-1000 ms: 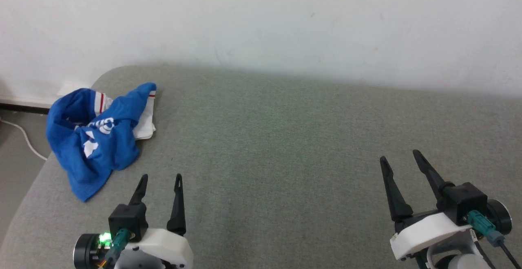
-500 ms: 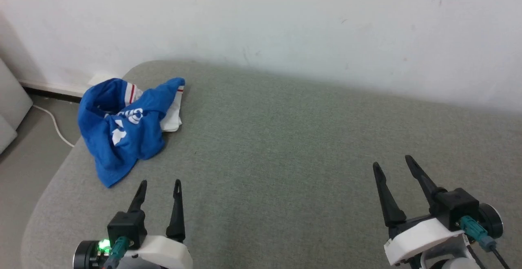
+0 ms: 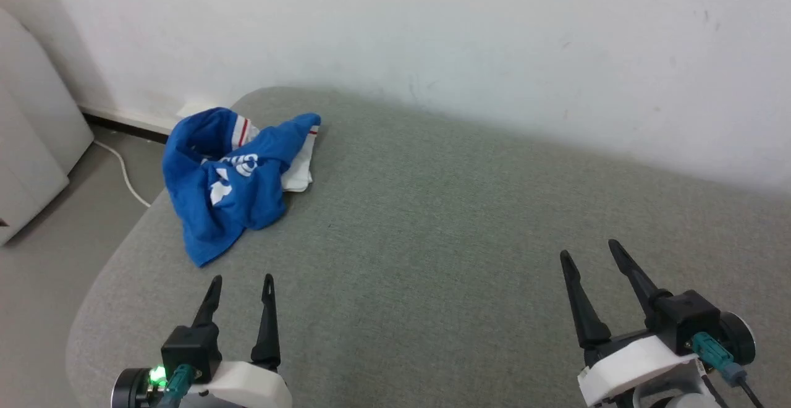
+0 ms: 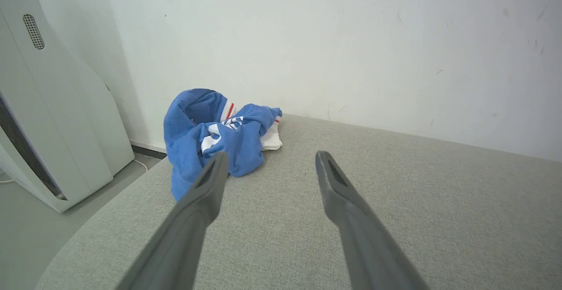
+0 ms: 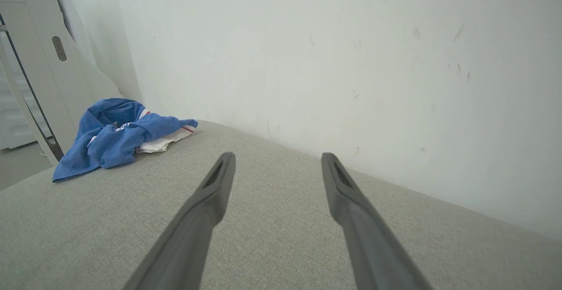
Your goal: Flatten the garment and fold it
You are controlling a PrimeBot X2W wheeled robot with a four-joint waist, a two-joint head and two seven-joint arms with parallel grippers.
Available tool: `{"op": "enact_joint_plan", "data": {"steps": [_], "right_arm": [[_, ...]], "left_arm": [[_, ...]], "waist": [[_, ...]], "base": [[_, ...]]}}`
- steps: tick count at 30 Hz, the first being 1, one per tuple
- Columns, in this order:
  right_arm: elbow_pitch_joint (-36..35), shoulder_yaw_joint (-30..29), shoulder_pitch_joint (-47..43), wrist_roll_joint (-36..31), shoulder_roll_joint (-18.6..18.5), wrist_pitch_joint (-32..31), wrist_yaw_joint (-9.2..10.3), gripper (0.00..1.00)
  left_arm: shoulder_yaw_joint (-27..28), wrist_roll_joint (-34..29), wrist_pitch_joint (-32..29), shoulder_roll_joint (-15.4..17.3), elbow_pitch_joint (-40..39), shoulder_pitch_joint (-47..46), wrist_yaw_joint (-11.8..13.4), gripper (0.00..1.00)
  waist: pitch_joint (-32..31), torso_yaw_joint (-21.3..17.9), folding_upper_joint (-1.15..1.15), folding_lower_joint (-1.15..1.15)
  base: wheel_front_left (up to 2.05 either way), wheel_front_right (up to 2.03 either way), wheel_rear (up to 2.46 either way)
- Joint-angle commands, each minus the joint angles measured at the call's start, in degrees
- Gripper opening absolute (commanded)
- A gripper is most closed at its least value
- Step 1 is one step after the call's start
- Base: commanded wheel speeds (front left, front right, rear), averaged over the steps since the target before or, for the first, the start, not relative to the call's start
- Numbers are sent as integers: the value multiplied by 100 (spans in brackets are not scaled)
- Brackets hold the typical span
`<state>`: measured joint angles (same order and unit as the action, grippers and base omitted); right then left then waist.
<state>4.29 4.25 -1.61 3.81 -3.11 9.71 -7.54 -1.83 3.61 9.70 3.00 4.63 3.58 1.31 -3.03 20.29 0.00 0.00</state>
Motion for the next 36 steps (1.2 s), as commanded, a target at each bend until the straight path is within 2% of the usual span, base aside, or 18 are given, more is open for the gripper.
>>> {"op": "enact_joint_plan", "data": {"steps": [1, 25, 30, 36], "right_arm": [[27, 35, -43, 59, 15, 69, 3, 100], [272, 199, -53, 214, 21, 356, 5, 100], [298, 200, -51, 218, 22, 416, 5, 100], [299, 241, 14, 86, 23, 487, 5, 100]], "left_arm": [[-8, 47, 70, -9, 31, 96, 44, 100], [-58, 134, 357, -11, 95, 185, 109, 100], [-92, 384, 417, -12, 230, 174, 116, 100], [-44, 343, 488, -9, 293, -38, 45, 100]], "waist": [[-13, 105, 0, 0], [-81, 676, 0, 0], [-12, 789, 0, 0], [237, 768, 0, 0]], "base": [[0, 0, 0], [0, 0, 0], [0, 0, 0], [0, 0, 0]]}}
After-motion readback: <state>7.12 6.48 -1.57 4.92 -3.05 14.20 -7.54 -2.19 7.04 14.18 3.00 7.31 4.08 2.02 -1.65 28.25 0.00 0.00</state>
